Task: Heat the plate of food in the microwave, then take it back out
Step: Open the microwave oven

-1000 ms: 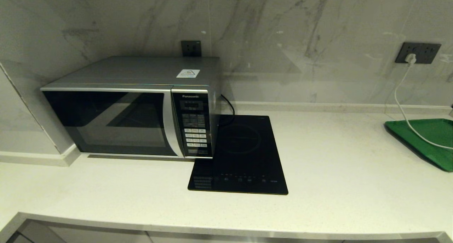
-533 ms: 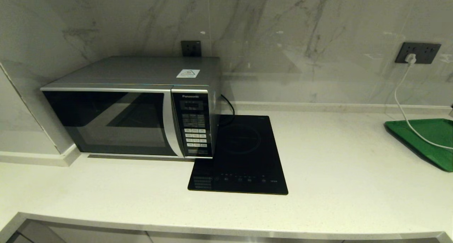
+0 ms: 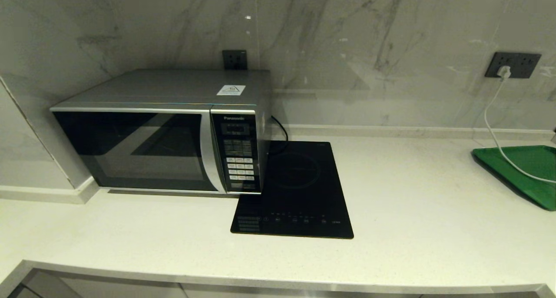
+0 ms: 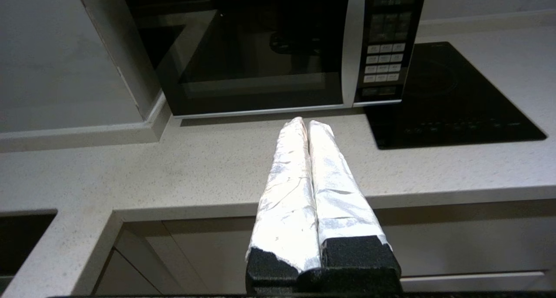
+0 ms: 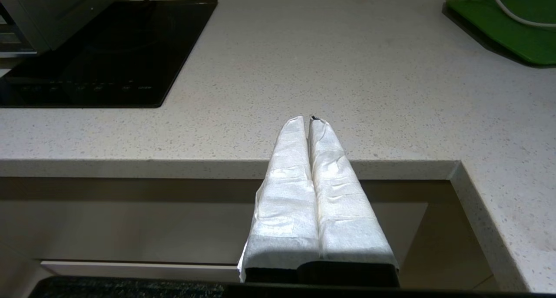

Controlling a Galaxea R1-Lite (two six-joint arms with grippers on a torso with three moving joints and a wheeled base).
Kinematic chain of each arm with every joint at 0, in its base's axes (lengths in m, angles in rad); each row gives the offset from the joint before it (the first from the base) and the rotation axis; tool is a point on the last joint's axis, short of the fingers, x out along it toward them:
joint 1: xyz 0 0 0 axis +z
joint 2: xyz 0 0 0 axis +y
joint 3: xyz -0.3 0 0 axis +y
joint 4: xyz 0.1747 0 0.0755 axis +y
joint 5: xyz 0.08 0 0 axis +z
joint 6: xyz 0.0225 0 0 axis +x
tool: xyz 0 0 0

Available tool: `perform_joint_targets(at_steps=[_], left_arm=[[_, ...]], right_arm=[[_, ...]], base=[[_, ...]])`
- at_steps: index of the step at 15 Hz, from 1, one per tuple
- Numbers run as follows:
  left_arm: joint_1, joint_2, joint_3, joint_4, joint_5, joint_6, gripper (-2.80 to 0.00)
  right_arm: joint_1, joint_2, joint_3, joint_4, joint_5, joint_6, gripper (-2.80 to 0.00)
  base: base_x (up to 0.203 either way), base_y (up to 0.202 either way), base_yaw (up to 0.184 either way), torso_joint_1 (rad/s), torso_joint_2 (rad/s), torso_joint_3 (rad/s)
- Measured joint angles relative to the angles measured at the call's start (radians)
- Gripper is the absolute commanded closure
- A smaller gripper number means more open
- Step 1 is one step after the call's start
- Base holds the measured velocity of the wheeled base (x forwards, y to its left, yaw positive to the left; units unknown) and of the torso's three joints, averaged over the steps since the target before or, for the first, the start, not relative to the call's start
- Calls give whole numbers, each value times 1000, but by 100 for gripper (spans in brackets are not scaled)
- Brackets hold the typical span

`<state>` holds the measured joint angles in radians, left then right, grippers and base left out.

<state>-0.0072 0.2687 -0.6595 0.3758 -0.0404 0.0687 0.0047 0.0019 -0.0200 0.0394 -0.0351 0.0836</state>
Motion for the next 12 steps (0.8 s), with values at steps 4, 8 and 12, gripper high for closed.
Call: perform_joint_targets(at_steps=[4,8,12], left_arm=[[-37,441,-342,224,-56,-14,0],[-57,832,-611,482,-301,-41,0],[-11,1104,-736,606,-685,33,0]], right_arm=[[0,0,0,0,0,0,0],[-1,0,0,0,0,0,0],[-1,0,0,0,0,0,0]], base=[[0,0,0,0,0,0],[0,0,0,0,0,0],[0,0,0,0,0,0]])
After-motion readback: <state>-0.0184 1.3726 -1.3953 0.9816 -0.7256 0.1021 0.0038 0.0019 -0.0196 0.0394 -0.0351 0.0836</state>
